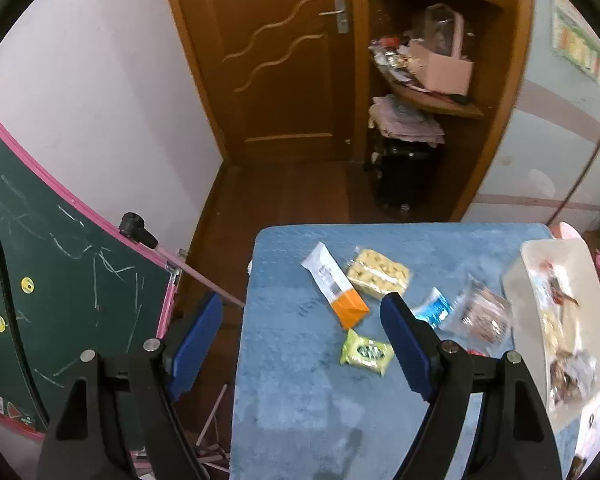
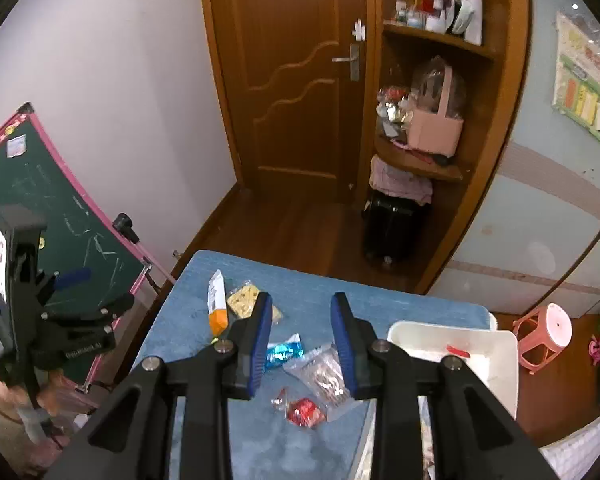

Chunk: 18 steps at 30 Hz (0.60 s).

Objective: Organize snacks
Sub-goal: 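Withdraw both tools from the bin back over the table, then grasp the white-orange bar with left gripper while right grasps clear puffed-snack bag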

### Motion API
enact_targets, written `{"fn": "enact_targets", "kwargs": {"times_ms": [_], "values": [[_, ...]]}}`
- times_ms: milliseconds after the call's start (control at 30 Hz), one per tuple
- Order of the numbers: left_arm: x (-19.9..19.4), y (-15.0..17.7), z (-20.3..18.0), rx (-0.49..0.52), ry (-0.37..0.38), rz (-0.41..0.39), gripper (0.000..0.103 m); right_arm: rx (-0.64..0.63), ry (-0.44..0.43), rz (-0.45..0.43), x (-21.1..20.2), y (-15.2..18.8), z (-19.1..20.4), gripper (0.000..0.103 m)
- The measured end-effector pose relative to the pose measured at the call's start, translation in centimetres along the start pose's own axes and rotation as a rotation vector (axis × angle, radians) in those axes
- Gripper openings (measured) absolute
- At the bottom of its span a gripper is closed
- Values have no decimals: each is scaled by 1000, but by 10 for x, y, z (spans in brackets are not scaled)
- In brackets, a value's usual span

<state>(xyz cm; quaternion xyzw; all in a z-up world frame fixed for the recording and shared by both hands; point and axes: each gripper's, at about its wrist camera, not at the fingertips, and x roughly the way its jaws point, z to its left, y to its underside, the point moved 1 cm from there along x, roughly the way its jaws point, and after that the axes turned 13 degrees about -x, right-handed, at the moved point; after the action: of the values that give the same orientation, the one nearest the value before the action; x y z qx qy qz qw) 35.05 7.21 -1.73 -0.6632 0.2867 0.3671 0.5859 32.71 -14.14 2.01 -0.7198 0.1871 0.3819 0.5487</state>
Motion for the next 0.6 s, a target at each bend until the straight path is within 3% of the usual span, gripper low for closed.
{"fn": "enact_targets", "kwargs": {"times_ms": [100,167,267,433,600], "values": [[35,-11,-4,-27,-38,32,80,18,-32,43,34,-17,-8,31],[59,-16,-6,-50,-69,54,80,-1,-68,85,60,-25,-8,40],[96,-22,-5,-82,-108,75,80,-31,-81,127,100,-27,-3,43],[159,-23,-1,-163,-141,159,80,-47,-146,208,168,-17,2,43],[197,-16,-6,-196,-142,208,80,-131,-182,293,226,2,18,43]]}}
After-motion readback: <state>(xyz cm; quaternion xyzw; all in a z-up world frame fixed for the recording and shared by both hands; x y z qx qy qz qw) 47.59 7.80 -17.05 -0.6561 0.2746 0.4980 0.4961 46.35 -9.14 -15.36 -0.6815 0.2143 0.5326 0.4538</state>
